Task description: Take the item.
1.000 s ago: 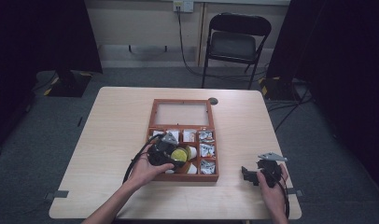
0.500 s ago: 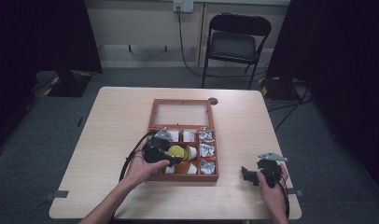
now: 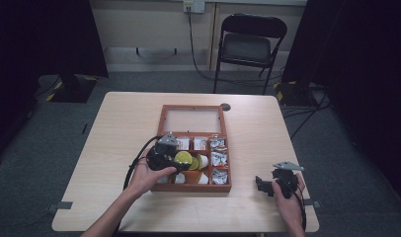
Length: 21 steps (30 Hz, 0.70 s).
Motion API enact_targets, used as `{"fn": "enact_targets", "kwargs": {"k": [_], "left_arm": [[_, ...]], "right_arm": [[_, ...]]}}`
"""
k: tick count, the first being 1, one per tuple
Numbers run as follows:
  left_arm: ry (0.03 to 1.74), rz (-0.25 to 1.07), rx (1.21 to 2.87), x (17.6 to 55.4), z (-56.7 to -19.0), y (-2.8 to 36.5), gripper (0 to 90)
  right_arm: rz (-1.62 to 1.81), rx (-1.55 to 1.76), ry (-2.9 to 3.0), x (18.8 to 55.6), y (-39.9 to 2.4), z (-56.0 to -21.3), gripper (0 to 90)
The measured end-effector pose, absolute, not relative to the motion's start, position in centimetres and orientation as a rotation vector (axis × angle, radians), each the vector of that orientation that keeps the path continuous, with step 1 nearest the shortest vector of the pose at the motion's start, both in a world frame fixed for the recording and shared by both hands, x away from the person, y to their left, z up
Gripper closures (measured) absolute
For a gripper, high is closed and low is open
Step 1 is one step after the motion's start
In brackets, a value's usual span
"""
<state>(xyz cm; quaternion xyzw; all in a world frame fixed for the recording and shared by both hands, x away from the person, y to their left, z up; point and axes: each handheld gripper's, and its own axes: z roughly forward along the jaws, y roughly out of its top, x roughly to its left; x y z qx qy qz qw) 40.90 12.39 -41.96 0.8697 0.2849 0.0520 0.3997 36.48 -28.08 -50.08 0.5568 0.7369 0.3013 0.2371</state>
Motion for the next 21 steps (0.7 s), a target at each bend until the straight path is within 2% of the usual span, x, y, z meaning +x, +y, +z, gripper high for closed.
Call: {"fn": "enact_targets", "kwargs": {"k": [21], "left_arm": [[0.746,0.165,2.145,41.0,-40.7,14.0,39.2]], "right_arm": [[0.826,1.526,2.020,36.5,-28.1,-50.1,0.0]]}}
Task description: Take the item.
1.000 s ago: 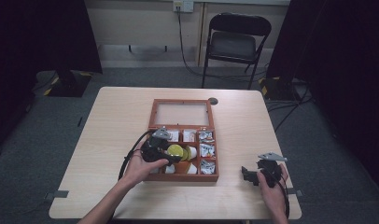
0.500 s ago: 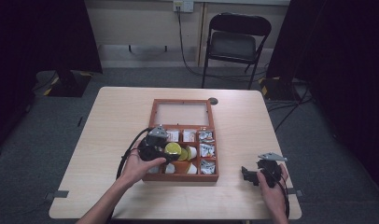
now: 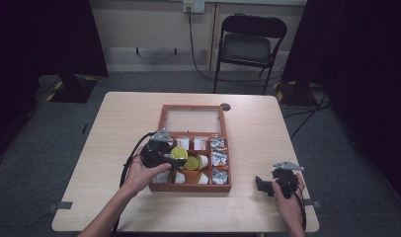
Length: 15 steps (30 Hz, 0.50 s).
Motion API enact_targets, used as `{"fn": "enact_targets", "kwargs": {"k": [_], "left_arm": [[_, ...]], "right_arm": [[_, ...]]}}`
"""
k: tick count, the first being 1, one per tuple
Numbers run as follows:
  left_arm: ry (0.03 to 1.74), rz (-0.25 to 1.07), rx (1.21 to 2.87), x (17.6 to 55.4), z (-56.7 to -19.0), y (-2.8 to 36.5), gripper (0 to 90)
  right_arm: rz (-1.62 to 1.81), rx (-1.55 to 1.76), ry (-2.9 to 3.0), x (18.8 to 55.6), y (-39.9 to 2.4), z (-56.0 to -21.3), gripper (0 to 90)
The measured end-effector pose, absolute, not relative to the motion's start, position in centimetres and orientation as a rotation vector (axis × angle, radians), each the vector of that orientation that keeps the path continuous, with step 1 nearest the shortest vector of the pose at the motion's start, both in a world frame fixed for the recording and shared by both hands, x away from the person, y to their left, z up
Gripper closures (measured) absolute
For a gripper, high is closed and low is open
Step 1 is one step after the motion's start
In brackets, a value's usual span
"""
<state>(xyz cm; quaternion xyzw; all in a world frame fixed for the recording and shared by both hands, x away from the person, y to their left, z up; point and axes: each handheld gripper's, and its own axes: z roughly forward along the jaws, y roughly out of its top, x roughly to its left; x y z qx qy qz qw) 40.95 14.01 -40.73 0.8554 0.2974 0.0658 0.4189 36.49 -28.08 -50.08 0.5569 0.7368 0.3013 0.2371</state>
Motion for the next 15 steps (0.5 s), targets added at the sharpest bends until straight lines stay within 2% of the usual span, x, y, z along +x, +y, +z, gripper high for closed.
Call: {"fn": "enact_targets", "kwargs": {"k": [15], "left_arm": [[0.760,0.182,2.107,40.97,-39.89,15.05,39.3]], "right_arm": [[0.826,1.524,2.022,36.51,-28.10,-50.08,0.0]]}}
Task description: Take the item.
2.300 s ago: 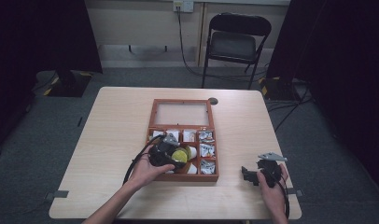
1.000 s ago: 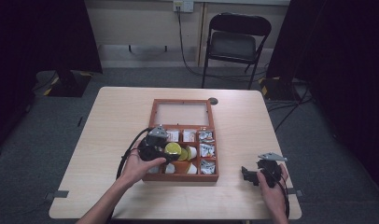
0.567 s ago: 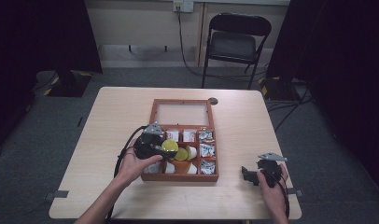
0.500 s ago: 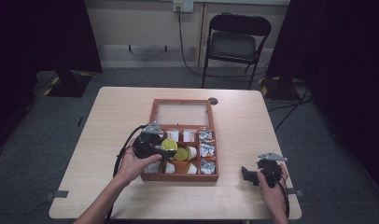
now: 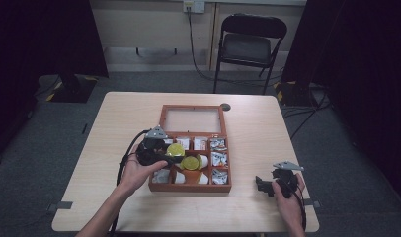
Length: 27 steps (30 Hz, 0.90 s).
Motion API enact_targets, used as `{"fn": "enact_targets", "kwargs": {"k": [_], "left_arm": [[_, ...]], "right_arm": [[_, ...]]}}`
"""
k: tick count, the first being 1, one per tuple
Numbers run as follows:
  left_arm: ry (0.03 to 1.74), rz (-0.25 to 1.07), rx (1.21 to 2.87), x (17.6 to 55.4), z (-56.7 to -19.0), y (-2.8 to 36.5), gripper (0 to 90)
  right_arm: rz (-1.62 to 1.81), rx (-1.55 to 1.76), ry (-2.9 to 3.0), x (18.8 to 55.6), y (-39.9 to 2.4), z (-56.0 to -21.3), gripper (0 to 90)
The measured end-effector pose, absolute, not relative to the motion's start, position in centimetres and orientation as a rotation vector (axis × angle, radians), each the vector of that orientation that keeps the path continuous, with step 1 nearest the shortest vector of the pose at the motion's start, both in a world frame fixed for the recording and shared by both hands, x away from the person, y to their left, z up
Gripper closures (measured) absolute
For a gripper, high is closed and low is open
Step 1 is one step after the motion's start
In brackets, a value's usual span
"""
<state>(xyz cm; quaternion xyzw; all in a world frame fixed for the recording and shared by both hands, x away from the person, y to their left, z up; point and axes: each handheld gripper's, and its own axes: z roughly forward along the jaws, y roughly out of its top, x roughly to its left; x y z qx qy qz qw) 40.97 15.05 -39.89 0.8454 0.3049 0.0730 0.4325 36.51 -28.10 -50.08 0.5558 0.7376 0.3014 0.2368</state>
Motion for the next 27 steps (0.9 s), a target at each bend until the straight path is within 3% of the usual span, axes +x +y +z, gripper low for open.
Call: {"fn": "enact_targets", "kwargs": {"k": [27], "left_arm": [[0.800,0.226,2.049,41.2,-38.6,17.6,39.3]], "right_arm": [[0.827,1.523,2.023,36.5,-28.1,-50.1,0.0]]}}
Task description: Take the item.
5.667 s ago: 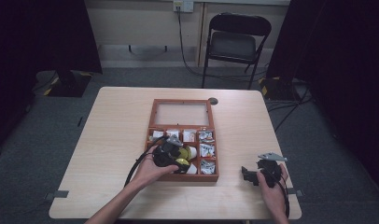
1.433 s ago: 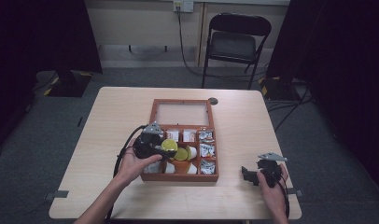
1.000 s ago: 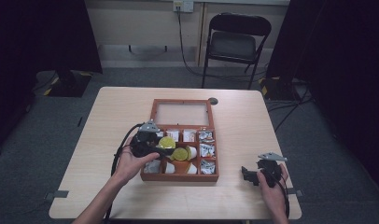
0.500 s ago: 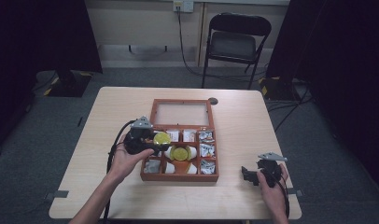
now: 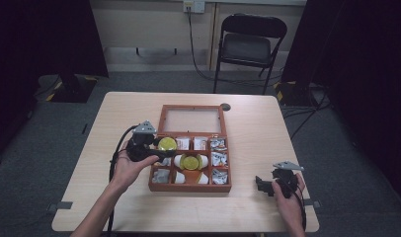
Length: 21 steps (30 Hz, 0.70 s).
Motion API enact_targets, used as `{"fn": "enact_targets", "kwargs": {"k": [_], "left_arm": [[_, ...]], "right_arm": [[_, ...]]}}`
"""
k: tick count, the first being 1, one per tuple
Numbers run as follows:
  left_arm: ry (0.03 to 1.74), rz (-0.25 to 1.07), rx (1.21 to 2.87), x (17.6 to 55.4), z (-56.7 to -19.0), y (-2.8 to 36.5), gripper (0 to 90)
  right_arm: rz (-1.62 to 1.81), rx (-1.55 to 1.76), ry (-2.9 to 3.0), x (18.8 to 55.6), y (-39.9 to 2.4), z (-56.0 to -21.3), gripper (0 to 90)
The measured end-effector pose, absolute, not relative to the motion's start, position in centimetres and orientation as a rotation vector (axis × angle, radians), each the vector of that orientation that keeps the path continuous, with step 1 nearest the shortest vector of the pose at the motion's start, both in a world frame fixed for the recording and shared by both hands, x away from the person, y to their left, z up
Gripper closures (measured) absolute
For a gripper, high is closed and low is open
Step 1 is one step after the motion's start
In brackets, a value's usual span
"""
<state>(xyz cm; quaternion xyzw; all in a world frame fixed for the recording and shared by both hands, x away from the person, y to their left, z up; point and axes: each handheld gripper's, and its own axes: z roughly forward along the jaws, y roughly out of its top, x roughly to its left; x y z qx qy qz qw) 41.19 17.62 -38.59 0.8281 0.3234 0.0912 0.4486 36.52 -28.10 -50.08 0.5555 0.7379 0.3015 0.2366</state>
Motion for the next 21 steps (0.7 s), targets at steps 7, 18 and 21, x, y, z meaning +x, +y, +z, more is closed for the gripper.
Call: {"fn": "enact_targets", "kwargs": {"k": [7,18,21], "left_arm": [[0.814,0.235,2.035,41.2,-38.4,18.4,39.3],[0.833,0.251,2.018,41.3,-38.1,19.6,39.3],[0.842,0.255,2.014,41.3,-38.0,20.1,39.3]], "right_arm": [[0.827,1.523,2.023,36.5,-28.1,-50.1,0.0],[0.827,1.523,2.024,36.5,-28.1,-50.1,0.0],[0.827,1.522,2.024,36.5,-28.1,-50.1,0.0]]}}
